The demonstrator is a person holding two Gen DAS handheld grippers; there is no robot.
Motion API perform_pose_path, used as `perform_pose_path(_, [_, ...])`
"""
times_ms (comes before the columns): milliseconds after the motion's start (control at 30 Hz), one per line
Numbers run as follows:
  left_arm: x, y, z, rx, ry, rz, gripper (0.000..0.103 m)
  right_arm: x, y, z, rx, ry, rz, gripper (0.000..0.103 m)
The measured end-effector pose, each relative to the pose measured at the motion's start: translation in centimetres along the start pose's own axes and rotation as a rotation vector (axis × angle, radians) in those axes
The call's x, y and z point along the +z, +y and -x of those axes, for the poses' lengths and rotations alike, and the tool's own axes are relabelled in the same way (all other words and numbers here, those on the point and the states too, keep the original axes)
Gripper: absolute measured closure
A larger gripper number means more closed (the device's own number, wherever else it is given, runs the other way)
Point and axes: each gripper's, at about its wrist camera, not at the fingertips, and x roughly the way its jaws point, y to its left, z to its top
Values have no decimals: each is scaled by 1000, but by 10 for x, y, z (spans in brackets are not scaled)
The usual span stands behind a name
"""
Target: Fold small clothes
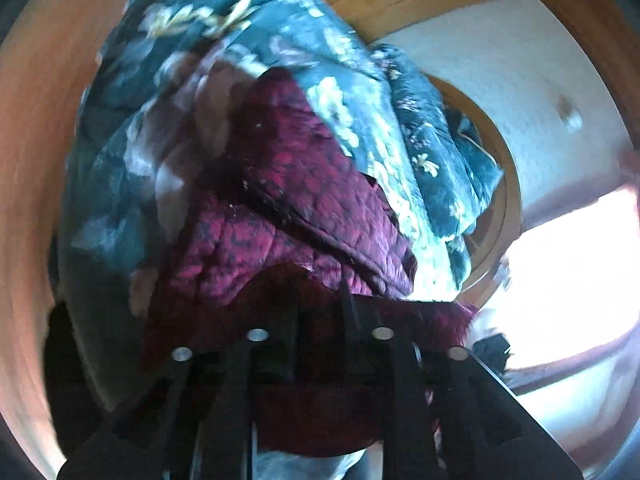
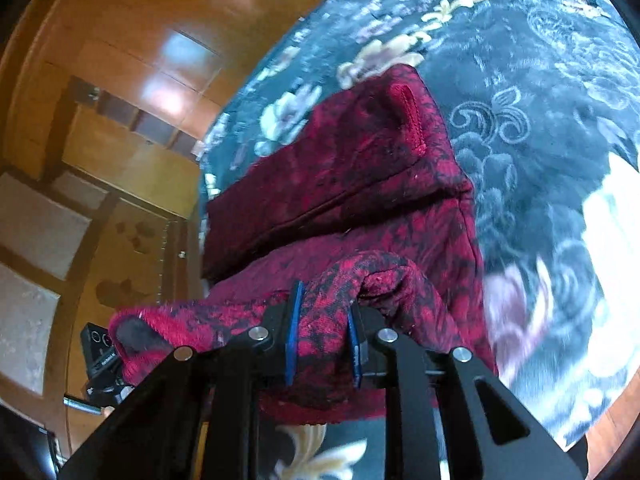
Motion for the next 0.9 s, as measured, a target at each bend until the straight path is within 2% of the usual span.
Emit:
perform_pose_path(33, [7, 5, -2, -10, 3, 44, 71, 7, -3, -6, -6, 10, -13, 76])
perform_pose_path(100, [16, 12, 2, -45, -3, 90, 61, 14, -11, -10, 25, 22, -48, 47])
perform_pose_path(133, [17, 15, 5, -46, -13, 89, 57, 17, -14, -9, 56, 21, -70, 41])
perform_pose_path(167, [19, 18, 13, -12, -48, 73, 48, 18, -16, -4, 78, 9, -80, 32])
perform_pose_path(200, [19, 20, 19, 22, -82, 61, 32, 20, -17, 5, 88, -18, -70, 26])
perform_pose_path(300, [19, 33, 45, 87, -161, 15, 29, 20, -19, 26, 100, -55, -34, 21])
perform_pose_path(367, [7, 31, 56, 149, -196, -123, 27, 12, -23, 37, 61, -56, 9, 21])
perform_pose_path(433, [-6, 23, 54, 196, -183, -271, 23, -4, -28, 44, -7, -38, 82, 20])
perform_pose_path(500, [-24, 12, 40, 223, -130, -434, 23, -21, -34, 39, -67, 3, 143, 23])
perform_pose_path(533, [-30, 10, 31, 227, -101, -479, 23, -28, -36, 35, -98, 18, 172, 25])
perform_pose_path(567, [-34, 11, 25, 225, -79, -498, 23, -34, -37, 30, -124, 32, 199, 31])
perform_pose_path(600, [-40, 11, 14, 216, -45, -512, 23, -40, -38, 22, -145, 49, 226, 41])
perform_pose_path(633, [-43, 11, 4, 217, -16, -515, 30, -44, -37, 13, -167, 68, 246, 45])
perform_pose_path(667, [-44, 13, -7, 219, 15, -503, 42, -48, -37, 5, -208, 78, 268, 55])
perform_pose_path(700, [-43, 17, -15, 216, 54, -457, 64, -48, -37, -1, -226, 85, 281, 65])
perform_pose_path(733, [-43, 19, -16, 226, 49, -434, 74, -48, -37, -6, -251, 89, 291, 69])
perform_pose_path(800, [-45, 18, -8, 204, 24, -426, 82, -47, -34, -4, -264, 83, 290, 86])
perform_pose_path(900, [-52, 13, 10, 185, 1, -436, 86, -51, -24, 12, -257, 59, 301, 91])
